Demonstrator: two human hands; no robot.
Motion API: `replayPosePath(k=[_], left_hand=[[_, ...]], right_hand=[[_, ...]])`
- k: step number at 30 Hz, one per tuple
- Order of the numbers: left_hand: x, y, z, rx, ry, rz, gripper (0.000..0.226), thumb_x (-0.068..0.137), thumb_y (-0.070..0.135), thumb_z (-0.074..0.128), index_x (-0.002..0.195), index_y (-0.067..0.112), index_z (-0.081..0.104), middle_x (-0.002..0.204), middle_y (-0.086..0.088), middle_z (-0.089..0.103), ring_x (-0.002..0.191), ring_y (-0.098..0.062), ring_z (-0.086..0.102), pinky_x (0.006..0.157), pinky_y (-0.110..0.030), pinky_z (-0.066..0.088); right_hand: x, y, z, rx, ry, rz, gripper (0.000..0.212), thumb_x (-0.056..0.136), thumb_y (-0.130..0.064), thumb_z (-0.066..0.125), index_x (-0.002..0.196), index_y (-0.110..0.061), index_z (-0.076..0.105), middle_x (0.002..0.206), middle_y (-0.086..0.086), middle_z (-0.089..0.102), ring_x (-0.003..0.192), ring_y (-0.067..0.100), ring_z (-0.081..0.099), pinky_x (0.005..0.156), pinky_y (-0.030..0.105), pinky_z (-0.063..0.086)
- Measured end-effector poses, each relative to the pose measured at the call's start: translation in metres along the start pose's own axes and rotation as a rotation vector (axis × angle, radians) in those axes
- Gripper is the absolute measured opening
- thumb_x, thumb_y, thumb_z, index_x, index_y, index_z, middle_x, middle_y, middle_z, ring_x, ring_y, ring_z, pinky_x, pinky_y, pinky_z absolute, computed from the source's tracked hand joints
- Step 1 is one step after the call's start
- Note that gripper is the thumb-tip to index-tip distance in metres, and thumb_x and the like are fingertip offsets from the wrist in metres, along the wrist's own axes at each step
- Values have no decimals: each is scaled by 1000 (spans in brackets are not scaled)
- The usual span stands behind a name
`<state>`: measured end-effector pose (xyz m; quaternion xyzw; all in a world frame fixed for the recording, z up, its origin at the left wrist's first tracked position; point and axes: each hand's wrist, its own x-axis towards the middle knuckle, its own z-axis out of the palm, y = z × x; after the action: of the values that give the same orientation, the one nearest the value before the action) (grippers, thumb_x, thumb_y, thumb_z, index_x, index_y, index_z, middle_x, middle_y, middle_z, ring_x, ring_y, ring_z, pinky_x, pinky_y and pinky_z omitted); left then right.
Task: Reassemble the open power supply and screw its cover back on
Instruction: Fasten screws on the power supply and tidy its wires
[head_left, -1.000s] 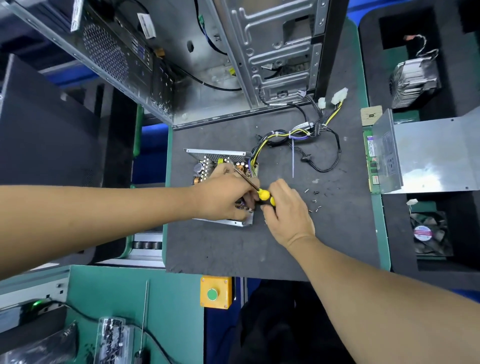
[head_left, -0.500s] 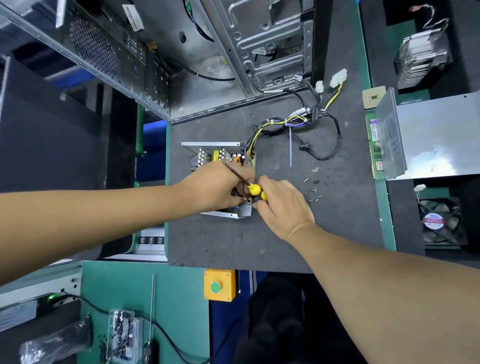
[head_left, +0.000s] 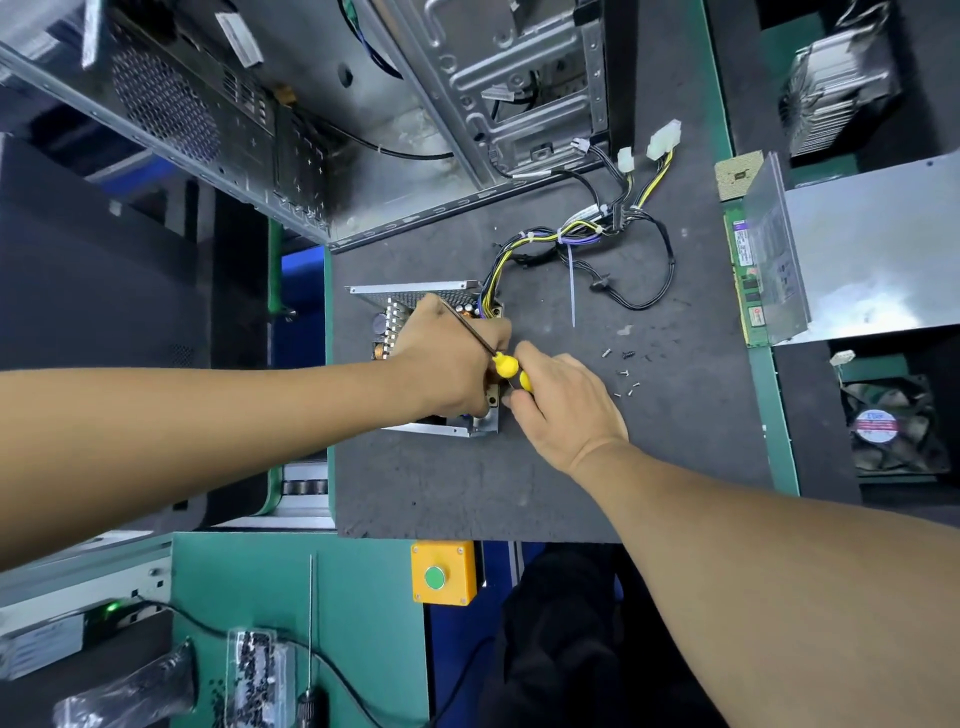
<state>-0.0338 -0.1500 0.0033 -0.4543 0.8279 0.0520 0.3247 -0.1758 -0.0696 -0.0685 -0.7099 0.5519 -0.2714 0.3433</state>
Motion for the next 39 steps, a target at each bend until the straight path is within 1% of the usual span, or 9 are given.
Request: replayPosePath(k=[5,13,16,18,23,26,30,34,39], left_hand=[[1,3,-4,67,-44,-24,41,70,40,68,102,28,45,69,9,56,60,-16,50,80,-36,34],[-2,7,-4,78,-5,-40,49,70,36,71,107,19,44,74,5,59,57,-20,48,76,-36,37],[-2,5,-6,10,-15,-28,52,68,33,73,109,15,46,74,2,63,64,-26,58,84,-37,46],[-3,4,-8,-18,13,-7,51,69,30,72,110,11,48,75,-2,65,66,-30,61,78,-37,49],[-1,8,-6,47,18,-33,49,72,29,72,110,15,44,75,1,59,58,-22,47,54,-31,21],[0,9,-8,47,4,-25,49,72,29,73,107,15,42,71,3,51,57,-20,47,49,-30,13],[1,11,-8,71,-20,-7,60,69,30,78,105,16,32,68,4,39,66,-27,52,45,-28,18],[5,13,-10,30,-87,-33,65,65,30,82,100,14,29,71,2,44,69,-28,56,44,-27,27],[7,7,-12,-64,-131,-14,52,72,26,77,106,13,41,81,-1,54,77,-31,59,53,-31,42]], right_hand=[[-1,3,1,7,4,5,33,92,-20,55,89,-29,24,64,-17,27,72,26,39,59,34,25],[0,2,2,0,27,-12,50,90,-19,56,86,-40,10,62,-17,24,70,26,38,58,33,27],[1,2,3,-3,28,-8,50,90,-19,55,84,-39,10,65,-12,30,69,27,38,57,33,27],[1,3,3,7,26,-8,48,90,-19,54,83,-38,10,69,-9,37,69,28,38,57,33,28],[0,3,4,20,29,-21,48,88,-20,54,86,-40,10,72,-9,39,68,26,37,58,33,27],[1,3,4,16,30,-21,50,88,-20,54,87,-41,8,73,-9,39,68,25,37,59,33,27],[0,3,4,20,14,-8,38,88,-23,50,86,-36,15,73,-8,42,69,26,38,59,33,28],[0,4,4,22,4,-1,29,88,-21,51,88,-30,23,74,-7,44,71,27,40,60,34,28],[0,3,4,14,20,-4,44,88,-21,53,87,-38,12,73,-9,41,70,26,39,59,33,28]])
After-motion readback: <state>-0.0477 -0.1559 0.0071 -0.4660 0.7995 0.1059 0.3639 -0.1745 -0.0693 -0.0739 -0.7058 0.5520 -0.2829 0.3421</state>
